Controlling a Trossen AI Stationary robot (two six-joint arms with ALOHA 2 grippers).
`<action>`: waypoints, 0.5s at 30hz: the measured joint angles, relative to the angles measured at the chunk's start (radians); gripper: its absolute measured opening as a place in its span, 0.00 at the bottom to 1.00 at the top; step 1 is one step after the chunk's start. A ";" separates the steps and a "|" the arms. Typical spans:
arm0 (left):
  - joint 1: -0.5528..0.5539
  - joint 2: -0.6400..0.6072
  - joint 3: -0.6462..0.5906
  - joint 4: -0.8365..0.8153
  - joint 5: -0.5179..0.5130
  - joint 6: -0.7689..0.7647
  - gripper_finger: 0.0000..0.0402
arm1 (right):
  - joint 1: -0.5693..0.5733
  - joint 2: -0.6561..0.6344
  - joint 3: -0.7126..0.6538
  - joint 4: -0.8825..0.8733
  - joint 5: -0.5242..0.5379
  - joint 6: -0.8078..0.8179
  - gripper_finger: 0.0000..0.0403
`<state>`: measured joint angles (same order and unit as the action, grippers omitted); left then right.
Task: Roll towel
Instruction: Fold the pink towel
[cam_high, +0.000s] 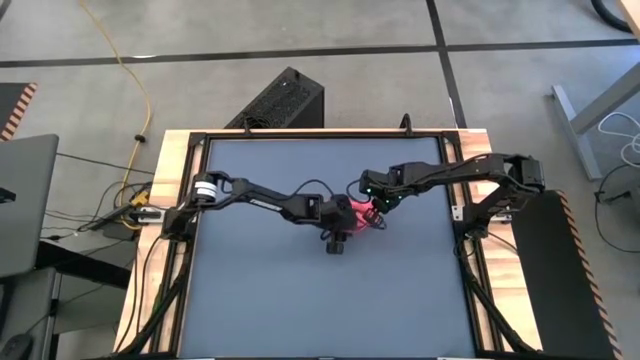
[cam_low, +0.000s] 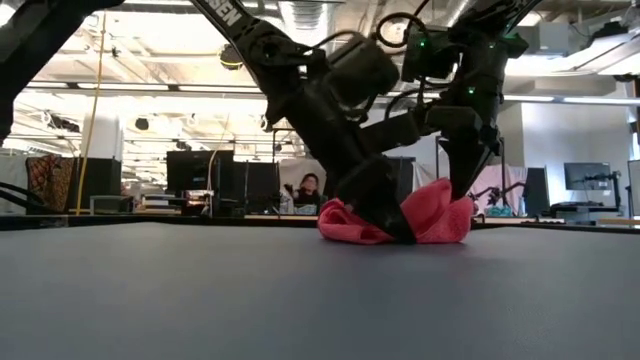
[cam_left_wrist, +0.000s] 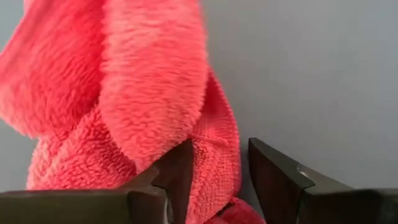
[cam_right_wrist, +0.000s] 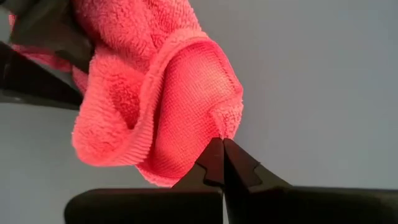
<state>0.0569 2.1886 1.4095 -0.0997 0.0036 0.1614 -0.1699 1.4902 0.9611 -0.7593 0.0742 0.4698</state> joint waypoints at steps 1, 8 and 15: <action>0.007 0.001 0.002 -0.010 0.021 -0.022 0.33 | 0.000 0.000 0.000 0.000 0.000 0.000 0.04; 0.045 -0.010 0.000 -0.052 0.291 -0.152 0.13 | 0.000 0.000 0.000 -0.005 0.000 0.000 0.04; 0.072 -0.127 -0.004 -0.217 0.441 -0.130 0.01 | 0.003 0.000 0.002 -0.053 -0.007 -0.003 0.04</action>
<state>0.1289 2.0614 1.4055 -0.3171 0.4447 0.0314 -0.1670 1.4902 0.9627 -0.8120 0.0673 0.4671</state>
